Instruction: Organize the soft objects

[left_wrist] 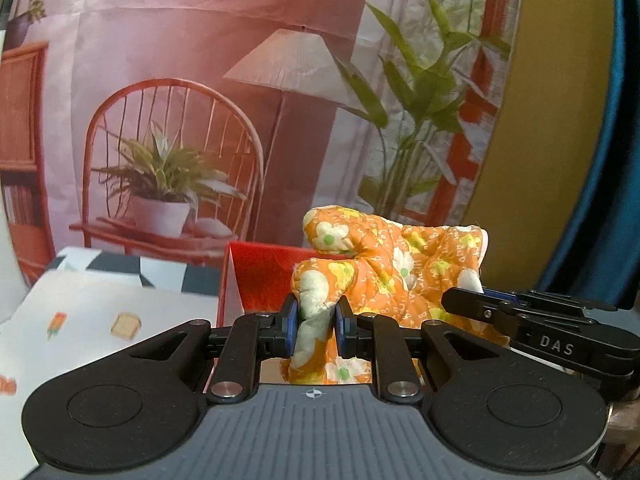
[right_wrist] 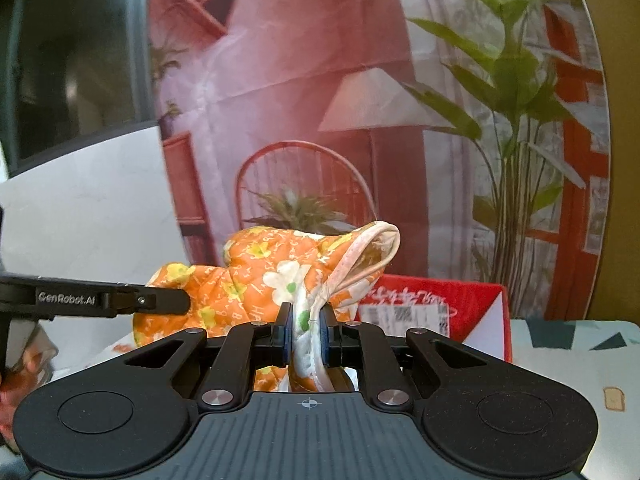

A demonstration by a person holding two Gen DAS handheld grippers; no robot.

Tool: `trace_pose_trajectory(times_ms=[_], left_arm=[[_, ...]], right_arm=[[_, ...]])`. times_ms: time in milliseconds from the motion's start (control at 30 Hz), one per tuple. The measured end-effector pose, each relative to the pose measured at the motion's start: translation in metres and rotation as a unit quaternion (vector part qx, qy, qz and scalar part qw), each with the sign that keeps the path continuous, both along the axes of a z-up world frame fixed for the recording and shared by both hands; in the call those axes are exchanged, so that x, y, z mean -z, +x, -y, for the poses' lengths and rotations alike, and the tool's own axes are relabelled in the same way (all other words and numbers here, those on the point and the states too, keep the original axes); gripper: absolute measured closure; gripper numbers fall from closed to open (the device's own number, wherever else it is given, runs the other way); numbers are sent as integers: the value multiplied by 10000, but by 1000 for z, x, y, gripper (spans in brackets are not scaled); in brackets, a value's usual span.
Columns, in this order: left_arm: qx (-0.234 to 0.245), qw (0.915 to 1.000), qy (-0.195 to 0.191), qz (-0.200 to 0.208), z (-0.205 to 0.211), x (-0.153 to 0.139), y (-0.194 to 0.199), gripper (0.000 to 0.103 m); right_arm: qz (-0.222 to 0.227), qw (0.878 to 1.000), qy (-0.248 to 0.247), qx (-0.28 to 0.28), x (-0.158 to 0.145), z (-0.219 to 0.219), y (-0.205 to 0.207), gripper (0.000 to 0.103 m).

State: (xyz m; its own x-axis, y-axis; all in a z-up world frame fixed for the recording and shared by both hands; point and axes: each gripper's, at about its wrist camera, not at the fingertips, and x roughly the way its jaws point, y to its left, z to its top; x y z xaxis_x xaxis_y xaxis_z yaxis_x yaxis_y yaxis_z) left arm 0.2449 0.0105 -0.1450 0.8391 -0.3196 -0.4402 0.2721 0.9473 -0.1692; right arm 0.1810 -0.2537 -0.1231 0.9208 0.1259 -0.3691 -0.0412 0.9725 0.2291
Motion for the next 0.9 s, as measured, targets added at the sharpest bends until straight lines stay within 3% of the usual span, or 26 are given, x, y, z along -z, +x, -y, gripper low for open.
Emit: trace_pose_trajectory(times_ms=[100, 233, 400, 667, 900], left_arm=[[-41, 9998, 154, -93, 10, 4, 26, 84], [-49, 9984, 302, -475, 22, 23, 56, 84], [69, 9931, 562, -1024, 38, 49, 80, 84], [294, 9826, 712, -1687, 36, 76, 95, 83], [379, 9797, 726, -1832, 39, 81, 98, 83]], right_arm=[[-201, 9997, 21, 149, 9, 10, 30, 91], [-572, 9979, -129, 260, 28, 17, 56, 91], [-1096, 9930, 65, 438, 60, 29, 72, 91], [-1846, 9813, 274, 463, 102, 29, 79, 91], [-2155, 9750, 308, 442, 109, 24, 86, 91]])
